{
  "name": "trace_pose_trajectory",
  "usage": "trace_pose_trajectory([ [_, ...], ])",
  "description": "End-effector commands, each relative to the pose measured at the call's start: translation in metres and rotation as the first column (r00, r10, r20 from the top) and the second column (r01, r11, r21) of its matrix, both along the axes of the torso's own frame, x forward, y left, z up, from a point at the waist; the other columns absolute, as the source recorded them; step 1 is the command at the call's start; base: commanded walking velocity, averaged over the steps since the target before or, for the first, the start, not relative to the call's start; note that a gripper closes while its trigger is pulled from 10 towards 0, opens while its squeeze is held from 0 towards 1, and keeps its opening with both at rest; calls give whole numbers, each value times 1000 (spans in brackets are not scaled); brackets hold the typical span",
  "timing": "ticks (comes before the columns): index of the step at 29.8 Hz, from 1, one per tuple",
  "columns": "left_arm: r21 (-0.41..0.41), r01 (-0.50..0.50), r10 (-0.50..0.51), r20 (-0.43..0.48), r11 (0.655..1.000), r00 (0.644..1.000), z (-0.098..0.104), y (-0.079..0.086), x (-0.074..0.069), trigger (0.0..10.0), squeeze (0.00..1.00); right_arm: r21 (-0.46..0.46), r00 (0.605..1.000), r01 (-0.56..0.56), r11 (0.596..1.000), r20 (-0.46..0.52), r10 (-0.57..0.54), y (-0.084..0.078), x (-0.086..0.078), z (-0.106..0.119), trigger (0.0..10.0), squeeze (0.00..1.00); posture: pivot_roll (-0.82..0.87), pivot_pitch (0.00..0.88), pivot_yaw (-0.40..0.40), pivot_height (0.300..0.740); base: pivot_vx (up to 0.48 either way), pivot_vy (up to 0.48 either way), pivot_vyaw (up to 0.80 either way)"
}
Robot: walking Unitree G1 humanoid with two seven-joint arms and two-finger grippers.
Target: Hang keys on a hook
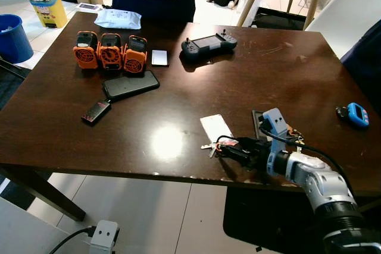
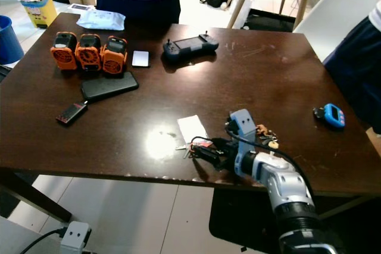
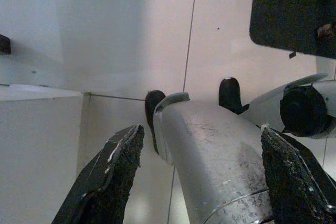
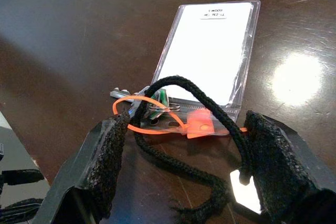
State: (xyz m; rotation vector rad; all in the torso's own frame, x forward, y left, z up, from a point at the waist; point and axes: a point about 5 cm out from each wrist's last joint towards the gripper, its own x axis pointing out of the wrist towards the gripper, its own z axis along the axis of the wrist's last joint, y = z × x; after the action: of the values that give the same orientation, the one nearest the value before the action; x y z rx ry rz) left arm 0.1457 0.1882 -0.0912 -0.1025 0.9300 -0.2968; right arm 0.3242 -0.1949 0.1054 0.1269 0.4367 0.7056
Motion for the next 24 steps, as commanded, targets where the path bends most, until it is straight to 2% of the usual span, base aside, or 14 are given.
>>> trace_pose_trajectory([
  [1,-38,8,-10,-66,999,998,-7,-10,-17,10000,0,-21,998,0,1000,-68,-1,-2,-7,-14,8510,0,48,64,0,740,0,0,0],
  [2,-37,8,-11,-66,999,998,-7,-10,-16,10000,0,-21,998,-2,1000,-69,0,-2,-7,-14,4980,0,50,62,-3,740,0,0,0],
  [3,-37,9,-11,-67,999,998,-7,-10,-16,10000,0,-24,997,-4,1000,-71,2,-3,-7,-14,4314,0,50,62,-3,740,0,0,0],
  [4,-37,9,-11,-67,999,998,-7,-10,-16,10000,0,-24,997,-4,1000,-71,2,-3,-7,-14,4314,0,50,62,-3,740,0,0,0],
  [5,-36,9,-12,-67,999,998,-7,-10,-16,10000,0,-29,997,-6,1000,-73,4,-3,-7,-14,3216,0,49,56,-5,740,0,0,0],
  [7,-36,9,-12,-67,999,998,-7,-10,-16,10000,0,-29,997,-6,1000,-73,4,-3,-7,-14,3216,0,49,56,-5,740,0,0,0],
  [8,-35,10,-13,-67,999,998,-7,-10,-16,10000,0,-32,997,-8,999,-75,6,-4,-7,-14,196,0,49,55,-6,740,0,0,0],
  [24,-37,16,-19,-70,999,997,-7,-12,-14,10000,0,-43,997,-21,999,-72,18,-4,-7,-14,0,0,49,48,-10,740,0,0,0],
])
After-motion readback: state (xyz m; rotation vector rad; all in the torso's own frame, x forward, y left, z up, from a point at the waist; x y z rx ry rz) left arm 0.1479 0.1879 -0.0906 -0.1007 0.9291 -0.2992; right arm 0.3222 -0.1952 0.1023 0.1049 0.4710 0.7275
